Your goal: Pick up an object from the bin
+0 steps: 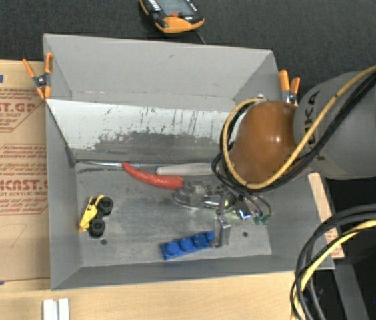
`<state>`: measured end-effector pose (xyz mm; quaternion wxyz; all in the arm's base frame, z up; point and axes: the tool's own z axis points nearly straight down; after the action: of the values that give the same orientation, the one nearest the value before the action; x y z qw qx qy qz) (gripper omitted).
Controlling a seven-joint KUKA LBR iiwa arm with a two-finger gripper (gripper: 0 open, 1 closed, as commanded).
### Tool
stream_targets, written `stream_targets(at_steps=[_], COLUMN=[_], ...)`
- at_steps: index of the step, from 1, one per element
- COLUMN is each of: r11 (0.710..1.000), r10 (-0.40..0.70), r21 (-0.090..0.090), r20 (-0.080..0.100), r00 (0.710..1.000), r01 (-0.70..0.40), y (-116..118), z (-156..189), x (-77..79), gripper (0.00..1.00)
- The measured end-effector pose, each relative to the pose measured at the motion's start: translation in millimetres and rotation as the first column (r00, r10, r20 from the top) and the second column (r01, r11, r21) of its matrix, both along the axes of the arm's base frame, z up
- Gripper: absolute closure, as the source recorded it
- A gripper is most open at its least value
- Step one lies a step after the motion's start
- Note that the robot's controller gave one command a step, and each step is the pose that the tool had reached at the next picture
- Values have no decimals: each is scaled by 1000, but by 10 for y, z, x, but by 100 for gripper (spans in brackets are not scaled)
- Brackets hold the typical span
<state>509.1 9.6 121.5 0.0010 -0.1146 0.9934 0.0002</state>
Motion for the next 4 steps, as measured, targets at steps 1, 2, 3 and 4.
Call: stream_targets(at_steps=[1,2,3,4], r11=[998,995,996,998], r10=[-69,95,-94,63], r21=[0,1,4,1], r20=[7,-7,22,-2], r00=[998,995,995,998], r01=[69,-95,94,-63], y=[138,323,318,329], z=[194,-168,-498,-514], x=[-152,-212,-254,-245], gripper=[0,0,0,100])
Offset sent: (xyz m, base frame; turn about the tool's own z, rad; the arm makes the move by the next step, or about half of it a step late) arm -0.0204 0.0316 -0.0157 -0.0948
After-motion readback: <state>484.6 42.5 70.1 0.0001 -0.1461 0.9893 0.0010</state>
